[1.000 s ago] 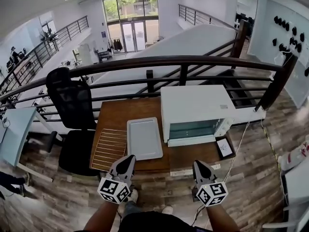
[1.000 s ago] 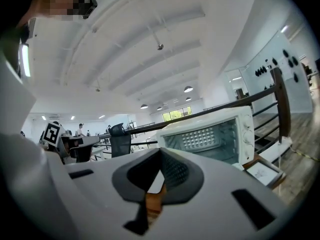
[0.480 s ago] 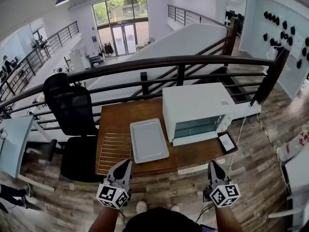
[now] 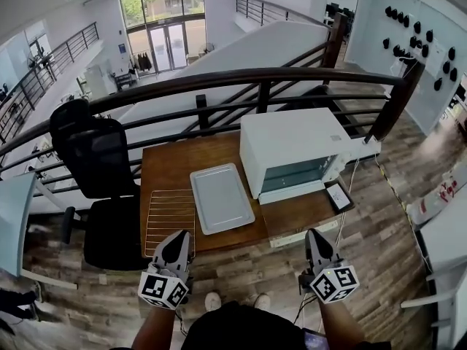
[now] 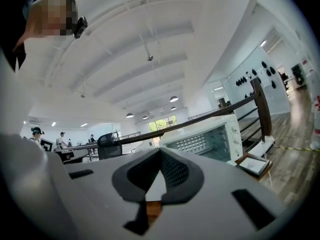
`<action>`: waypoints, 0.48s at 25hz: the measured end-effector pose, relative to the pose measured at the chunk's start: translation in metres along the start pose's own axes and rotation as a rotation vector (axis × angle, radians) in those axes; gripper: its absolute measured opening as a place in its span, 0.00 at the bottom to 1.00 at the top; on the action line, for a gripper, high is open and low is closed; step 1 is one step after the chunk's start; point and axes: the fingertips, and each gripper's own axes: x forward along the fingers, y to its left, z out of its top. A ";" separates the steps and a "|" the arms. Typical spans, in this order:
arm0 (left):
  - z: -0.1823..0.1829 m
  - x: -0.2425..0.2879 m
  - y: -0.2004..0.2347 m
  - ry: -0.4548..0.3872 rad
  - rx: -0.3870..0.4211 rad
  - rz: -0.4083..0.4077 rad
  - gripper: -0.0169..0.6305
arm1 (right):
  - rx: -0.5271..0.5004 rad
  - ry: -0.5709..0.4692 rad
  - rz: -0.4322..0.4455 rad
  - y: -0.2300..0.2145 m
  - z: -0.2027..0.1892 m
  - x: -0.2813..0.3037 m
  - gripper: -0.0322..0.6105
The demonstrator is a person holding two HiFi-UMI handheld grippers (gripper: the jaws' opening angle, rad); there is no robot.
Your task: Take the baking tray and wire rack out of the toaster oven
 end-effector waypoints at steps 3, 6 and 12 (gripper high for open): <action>-0.001 0.006 0.001 -0.011 -0.038 -0.011 0.04 | -0.014 0.005 -0.007 0.004 -0.004 0.001 0.04; 0.004 0.015 -0.001 -0.030 -0.063 -0.022 0.04 | -0.013 -0.001 -0.007 0.007 -0.004 0.002 0.04; 0.013 0.012 -0.002 -0.048 -0.087 -0.034 0.04 | -0.035 -0.010 0.019 0.018 0.005 0.004 0.04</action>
